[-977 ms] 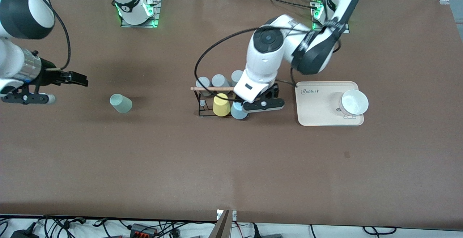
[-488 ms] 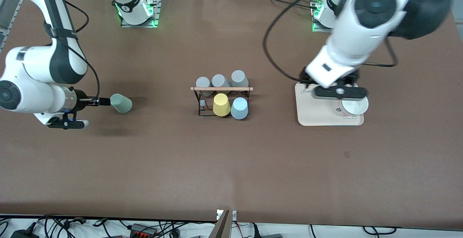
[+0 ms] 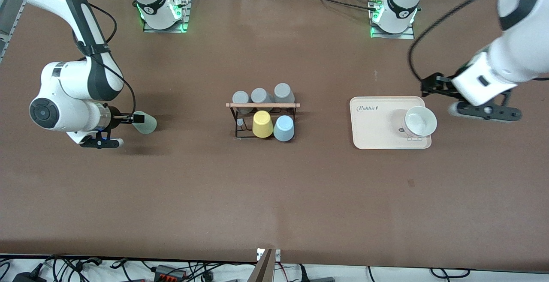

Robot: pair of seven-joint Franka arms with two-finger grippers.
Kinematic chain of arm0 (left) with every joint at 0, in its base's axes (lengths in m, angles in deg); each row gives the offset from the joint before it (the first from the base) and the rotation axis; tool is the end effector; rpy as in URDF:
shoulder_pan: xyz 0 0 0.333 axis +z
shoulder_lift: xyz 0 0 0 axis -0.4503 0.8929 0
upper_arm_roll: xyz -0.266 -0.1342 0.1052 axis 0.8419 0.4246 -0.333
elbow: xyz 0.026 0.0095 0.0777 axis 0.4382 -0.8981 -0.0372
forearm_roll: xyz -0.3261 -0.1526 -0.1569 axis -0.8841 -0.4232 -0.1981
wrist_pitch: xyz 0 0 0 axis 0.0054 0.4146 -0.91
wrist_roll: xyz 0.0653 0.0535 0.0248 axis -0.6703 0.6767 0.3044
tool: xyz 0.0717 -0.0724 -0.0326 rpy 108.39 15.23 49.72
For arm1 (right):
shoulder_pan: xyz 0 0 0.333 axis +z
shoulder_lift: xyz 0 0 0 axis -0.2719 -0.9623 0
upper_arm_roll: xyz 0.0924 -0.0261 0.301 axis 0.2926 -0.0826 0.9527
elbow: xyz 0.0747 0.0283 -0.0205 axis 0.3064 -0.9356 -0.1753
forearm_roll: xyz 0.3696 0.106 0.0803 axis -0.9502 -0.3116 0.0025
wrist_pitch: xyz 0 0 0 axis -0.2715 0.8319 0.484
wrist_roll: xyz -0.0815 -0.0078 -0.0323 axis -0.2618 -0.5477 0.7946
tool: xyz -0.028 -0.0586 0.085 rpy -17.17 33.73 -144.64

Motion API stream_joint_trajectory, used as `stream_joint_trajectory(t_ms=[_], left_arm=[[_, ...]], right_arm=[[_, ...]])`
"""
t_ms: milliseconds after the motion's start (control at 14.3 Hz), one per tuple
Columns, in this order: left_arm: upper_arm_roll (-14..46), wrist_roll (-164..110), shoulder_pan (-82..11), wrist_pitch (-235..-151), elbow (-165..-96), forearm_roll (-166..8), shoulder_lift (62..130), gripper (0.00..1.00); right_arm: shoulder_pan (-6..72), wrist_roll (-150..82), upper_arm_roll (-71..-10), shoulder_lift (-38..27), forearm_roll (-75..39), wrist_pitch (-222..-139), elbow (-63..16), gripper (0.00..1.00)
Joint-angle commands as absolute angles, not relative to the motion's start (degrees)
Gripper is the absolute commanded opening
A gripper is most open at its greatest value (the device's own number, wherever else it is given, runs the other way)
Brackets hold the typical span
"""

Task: Hang scattered cups on rack with three cups
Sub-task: 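Open the left gripper and withdraw while the right gripper reaches the teal cup, then grasp the pale teal cup with the right gripper and lift it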

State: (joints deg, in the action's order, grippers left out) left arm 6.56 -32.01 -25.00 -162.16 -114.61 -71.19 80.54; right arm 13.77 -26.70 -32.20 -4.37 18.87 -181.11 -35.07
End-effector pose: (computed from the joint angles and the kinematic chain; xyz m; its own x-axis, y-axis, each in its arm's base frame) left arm 0.5939 -0.0674 0.5712 0.9867 -0.1033 -0.1259 -0.0992 -0.9943 0.0384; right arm 0.5871 0.0093 0.2679 0.9579 -0.0216 -0.2862 -0.0249 -0.9997 -0.0079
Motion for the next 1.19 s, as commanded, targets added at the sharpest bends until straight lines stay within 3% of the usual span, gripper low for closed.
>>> stream_joint_trajectory(t_ms=[0,209,628,837,1116], left_arm=[[6.01,-33.82,-23.86,-171.60,-126.83,-72.38,72.42,1.00],[5.12,-33.38,-24.48,-172.53,-133.18,-72.47,67.57,1.00],[3.19,-32.68,-28.08,-176.92,-134.52,-72.47,63.97,1.00],[3.19,-32.77,-28.43,-175.27,-134.34,-71.76,64.05,1.00],[3.63,-32.68,-27.56,-173.14,-133.46,-71.68,65.27,1.00]], right_arm=[[13.67,-26.81,-31.95,-2.16,17.97,-186.26,-40.39,1.00],[13.67,-26.90,-31.95,-2.25,17.97,-190.13,-43.29,1.00],[13.58,-26.99,-31.95,-2.69,17.97,-191.02,-43.65,1.00],[13.58,-27.07,-31.95,-2.78,17.97,-191.28,-43.56,0.72],[13.49,-27.25,-31.95,-2.78,17.97,-191.20,-43.30,0.51]])
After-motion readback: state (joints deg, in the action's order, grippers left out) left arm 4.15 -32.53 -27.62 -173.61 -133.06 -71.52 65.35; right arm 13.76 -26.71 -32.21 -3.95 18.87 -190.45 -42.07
